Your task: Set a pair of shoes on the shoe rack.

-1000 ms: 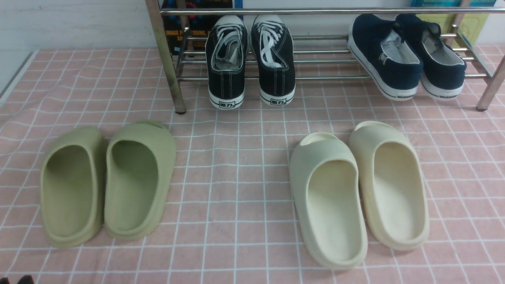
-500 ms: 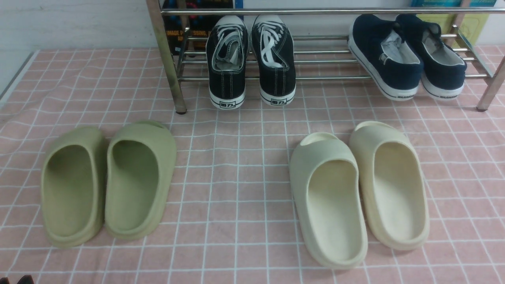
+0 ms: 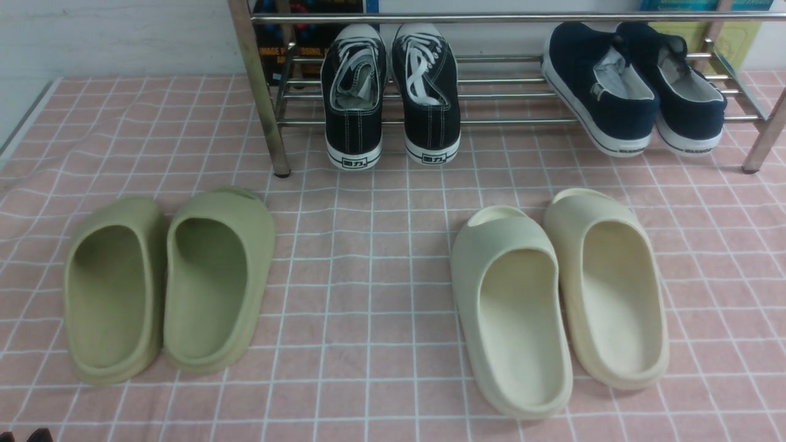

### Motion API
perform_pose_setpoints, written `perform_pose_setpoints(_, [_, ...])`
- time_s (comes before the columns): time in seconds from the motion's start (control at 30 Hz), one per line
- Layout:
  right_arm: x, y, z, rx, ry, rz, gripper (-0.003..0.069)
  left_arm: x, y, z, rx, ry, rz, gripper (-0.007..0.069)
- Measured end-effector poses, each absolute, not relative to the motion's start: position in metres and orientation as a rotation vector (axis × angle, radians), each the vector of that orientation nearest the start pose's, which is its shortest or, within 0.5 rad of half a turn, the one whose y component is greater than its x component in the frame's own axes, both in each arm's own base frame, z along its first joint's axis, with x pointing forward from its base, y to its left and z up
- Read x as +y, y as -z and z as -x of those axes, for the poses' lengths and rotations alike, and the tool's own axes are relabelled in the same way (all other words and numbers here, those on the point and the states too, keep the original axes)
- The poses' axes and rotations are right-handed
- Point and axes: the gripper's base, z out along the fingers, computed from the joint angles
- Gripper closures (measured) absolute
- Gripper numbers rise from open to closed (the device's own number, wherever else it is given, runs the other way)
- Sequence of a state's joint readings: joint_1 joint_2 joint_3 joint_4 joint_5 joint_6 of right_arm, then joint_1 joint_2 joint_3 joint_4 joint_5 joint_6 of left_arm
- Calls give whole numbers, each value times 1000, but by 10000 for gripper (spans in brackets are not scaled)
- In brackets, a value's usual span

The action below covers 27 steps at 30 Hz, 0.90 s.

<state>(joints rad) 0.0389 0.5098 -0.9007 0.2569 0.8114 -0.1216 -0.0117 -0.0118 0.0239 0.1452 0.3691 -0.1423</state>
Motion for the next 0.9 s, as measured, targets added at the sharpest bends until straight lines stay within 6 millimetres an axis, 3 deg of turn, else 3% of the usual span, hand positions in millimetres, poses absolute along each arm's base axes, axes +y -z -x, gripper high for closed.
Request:
perform_pose_setpoints(0.23, [17, -390, -76, 1846, -206, 90, 668, 4, -173, -53, 1861, -36, 32, 384])
perform_pose_setpoints(0.3, [12, -363, -79, 1767, -155, 64, 674, 4, -173, -53, 1861, -36, 32, 384])
perform_pose_setpoints(0.33, [12, -362, -79, 1746, -149, 60, 675, 4, -173, -53, 1861, -36, 32, 384])
perform_pose_setpoints(0.4, [8, -331, -78, 1670, -88, 52, 675, 4, -173, -53, 1861, -36, 32, 384])
perform_pose_setpoints(0.47, [5, -318, -77, 1628, -53, 49, 675, 4, -173, -53, 1861, -36, 32, 384])
perform_pose_setpoints(0.5, [2, -287, -73, 1610, -5, 41, 675, 4, -173, -53, 1861, -36, 32, 384])
perform_pose_setpoints(0.67, [-3, -225, -64, 1645, 67, -10, 675, 4, -173, -53, 1861, -36, 32, 384])
perform_pose_setpoints(0.8, [-4, -196, -58, 1670, 70, -35, 675, 4, -173, -53, 1861, -36, 32, 384])
perform_pose_setpoints(0.9, [-4, -187, -56, 1704, 58, -48, 675, 4, -173, -53, 1861, -37, 31, 384])
